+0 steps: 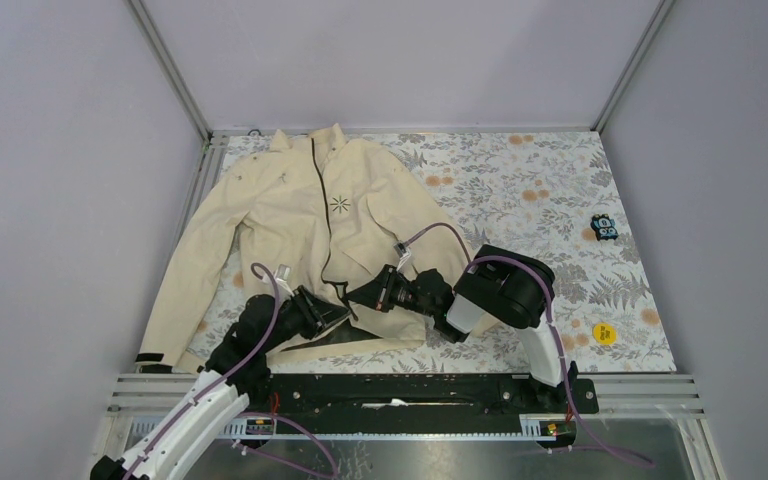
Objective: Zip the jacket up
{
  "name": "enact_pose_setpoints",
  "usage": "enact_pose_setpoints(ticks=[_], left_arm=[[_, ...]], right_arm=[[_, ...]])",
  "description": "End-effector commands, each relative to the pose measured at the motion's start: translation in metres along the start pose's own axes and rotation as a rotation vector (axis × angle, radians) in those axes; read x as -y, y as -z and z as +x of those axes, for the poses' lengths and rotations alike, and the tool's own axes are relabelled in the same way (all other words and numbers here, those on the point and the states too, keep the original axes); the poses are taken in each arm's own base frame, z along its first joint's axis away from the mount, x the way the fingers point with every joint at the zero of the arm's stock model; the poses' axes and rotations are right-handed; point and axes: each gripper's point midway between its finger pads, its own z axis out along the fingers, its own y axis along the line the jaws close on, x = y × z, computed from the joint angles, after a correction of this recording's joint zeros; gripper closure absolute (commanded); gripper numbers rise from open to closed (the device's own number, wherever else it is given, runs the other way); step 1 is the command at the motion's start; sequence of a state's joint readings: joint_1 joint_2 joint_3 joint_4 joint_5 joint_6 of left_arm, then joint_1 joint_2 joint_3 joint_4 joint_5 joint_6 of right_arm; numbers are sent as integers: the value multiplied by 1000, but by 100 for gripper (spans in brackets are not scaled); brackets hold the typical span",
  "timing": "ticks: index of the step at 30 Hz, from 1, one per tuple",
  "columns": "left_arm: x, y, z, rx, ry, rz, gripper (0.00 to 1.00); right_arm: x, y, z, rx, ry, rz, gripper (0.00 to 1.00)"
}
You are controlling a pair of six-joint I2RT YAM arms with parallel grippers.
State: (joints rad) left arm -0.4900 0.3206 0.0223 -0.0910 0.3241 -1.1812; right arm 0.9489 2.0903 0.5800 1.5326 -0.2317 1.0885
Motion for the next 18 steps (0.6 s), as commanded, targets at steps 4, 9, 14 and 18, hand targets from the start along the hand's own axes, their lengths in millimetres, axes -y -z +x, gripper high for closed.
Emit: enact_pose_setpoints(ticks=[4, 9, 14, 18], left_arm=[[-19, 2, 5, -23, 32, -112, 73], [-24, 2, 0, -2, 38, -156, 74], [-22, 3, -5, 30, 57, -149, 58], [-20, 7, -12, 75, 66, -160, 53]], right_arm=[[-39, -2, -25, 105, 68, -141, 100], [-40, -2, -24, 99, 67, -146, 100], [-40, -3, -23, 93, 68, -149, 100], [-41, -3, -23, 90, 67, -153, 100]])
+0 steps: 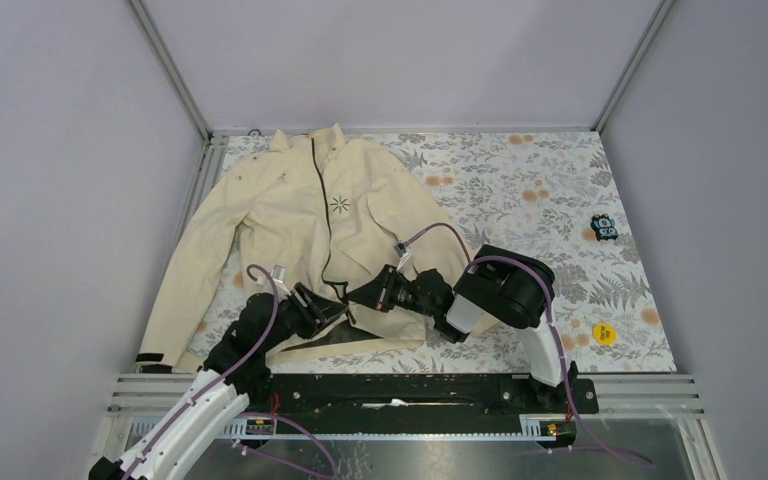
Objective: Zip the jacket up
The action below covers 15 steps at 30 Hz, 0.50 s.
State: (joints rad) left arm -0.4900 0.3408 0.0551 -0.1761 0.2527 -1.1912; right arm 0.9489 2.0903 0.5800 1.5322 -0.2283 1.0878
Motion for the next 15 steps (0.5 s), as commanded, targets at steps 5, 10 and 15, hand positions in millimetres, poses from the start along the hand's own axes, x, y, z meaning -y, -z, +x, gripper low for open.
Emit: enact_pose_setpoints(ticks=[5, 10, 15], left_arm=[[-9, 7, -9, 61, 54, -83, 67], [-15, 3, -6, 35, 46, -119, 68], [-16, 2, -8, 43, 34, -129, 70]], right_arm=[[-41, -4, -21, 81, 64, -157, 100], [-41, -5, -21, 77, 61, -159, 100], [-42, -5, -20, 75, 55, -161, 100]])
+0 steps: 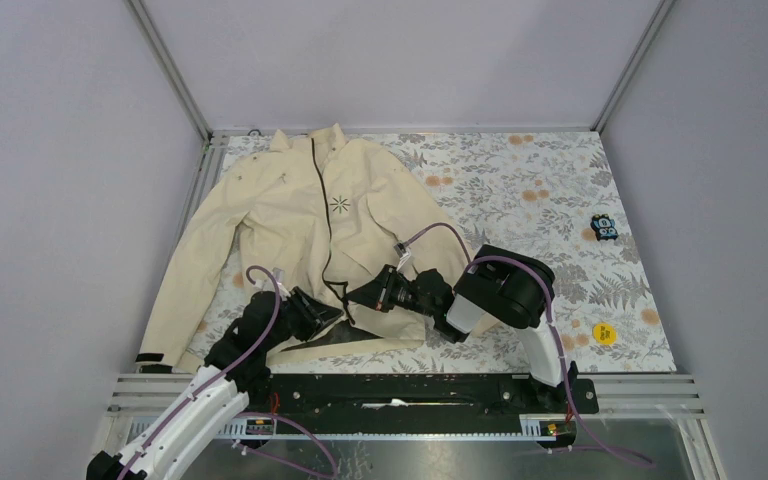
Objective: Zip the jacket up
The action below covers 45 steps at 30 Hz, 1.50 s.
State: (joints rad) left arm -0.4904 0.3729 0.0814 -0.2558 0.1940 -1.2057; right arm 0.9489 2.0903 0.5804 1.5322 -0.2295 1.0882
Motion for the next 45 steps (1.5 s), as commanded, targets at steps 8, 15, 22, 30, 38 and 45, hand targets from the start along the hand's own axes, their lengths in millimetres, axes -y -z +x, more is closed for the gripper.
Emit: enact_pose_setpoints(ticks=[8, 15, 22, 30, 38, 45], left_arm=[[-13, 1, 2, -25, -54, -86, 100], [-40, 7, 19, -142, -64, -278, 100], [-49, 9, 15, -122, -77, -344, 100], [-43, 8, 19, -127, -77, -277, 100], [-44, 8, 22, -151, -86, -278, 100], [-38, 8, 23, -155, -91, -254, 100]], right_arm=[[-40, -6, -19, 89, 57, -149, 100], [-29, -6, -16, 101, 45, -111, 100], [-10, 14, -6, 75, 126, 8, 79], [6, 36, 9, -143, 366, 208, 45], [-41, 60, 0, -293, 902, 53, 23], [-73, 82, 47, -386, 1533, -405, 1]])
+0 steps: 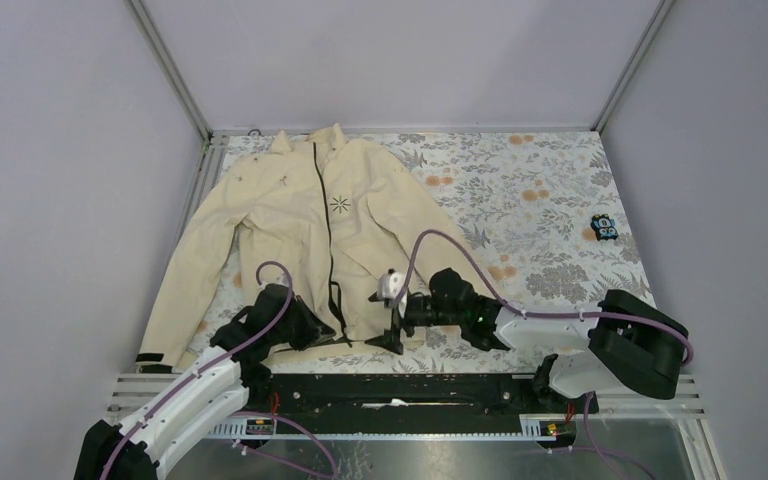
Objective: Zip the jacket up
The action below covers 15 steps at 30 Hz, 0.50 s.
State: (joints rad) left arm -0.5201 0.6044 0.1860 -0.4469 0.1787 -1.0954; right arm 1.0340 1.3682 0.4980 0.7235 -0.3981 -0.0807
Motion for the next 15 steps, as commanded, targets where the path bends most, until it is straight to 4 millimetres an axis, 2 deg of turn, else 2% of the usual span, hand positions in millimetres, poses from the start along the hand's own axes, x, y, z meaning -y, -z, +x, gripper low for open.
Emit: enact_pose_setpoints(ticks=[1, 4, 7, 9, 11, 13, 15], left_arm=[[6, 2, 3, -14, -27, 32, 100], [7, 2, 2, -14, -32, 36, 100], [7, 1, 3, -19, -32, 35, 100], [7, 1, 3, -18, -34, 35, 100], [8, 2, 2, -14, -34, 37, 100], [9, 2, 1, -13, -37, 38, 100], [9, 2, 1, -14, -40, 38, 100]], right_arm=[[-36, -6, 8, -15, 503, -245, 2], [-46, -15, 12, -30, 719, -297, 10], [-45, -25, 13, -77, 837, -318, 26], [-49, -30, 13, -86, 902, -353, 41], [-50, -36, 14, -76, 960, -348, 65], [-50, -41, 20, -78, 1008, -346, 66], [-48, -46, 31, -125, 1046, -352, 54]])
